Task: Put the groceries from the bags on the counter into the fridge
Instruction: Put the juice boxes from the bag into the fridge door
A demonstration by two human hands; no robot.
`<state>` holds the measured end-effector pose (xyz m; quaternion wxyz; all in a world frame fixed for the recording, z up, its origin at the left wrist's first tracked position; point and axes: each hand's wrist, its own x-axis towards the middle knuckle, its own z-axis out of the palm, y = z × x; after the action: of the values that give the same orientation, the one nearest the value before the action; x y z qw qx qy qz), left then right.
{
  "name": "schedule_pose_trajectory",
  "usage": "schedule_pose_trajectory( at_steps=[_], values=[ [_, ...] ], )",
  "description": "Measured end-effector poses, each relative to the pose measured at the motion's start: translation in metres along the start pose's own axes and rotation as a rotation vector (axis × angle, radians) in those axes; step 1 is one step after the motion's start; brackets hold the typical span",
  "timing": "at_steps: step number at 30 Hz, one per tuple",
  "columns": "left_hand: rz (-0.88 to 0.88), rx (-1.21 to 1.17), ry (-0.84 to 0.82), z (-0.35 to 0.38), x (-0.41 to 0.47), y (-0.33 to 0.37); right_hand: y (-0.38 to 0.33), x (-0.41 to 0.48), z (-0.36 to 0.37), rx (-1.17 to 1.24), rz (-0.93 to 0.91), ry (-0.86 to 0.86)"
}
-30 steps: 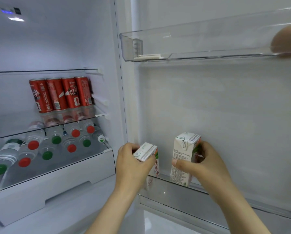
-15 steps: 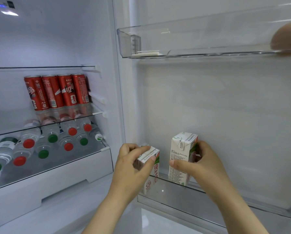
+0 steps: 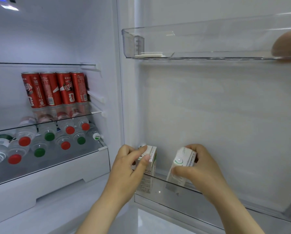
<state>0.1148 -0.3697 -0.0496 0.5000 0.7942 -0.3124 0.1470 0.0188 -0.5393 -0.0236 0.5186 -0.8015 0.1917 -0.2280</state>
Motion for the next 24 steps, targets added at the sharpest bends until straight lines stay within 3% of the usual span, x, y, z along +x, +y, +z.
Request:
schedule_pose_trajectory(
  at_steps=[15,24],
  values=[
    [0.058,-0.056,0.030,-0.003,-0.004,-0.008,-0.003,0.002,0.004,-0.110,0.022,-0.201],
    [0.069,-0.072,0.032,-0.004,-0.004,-0.007,-0.008,0.005,0.013,-0.193,-0.035,-0.200]
  ],
)
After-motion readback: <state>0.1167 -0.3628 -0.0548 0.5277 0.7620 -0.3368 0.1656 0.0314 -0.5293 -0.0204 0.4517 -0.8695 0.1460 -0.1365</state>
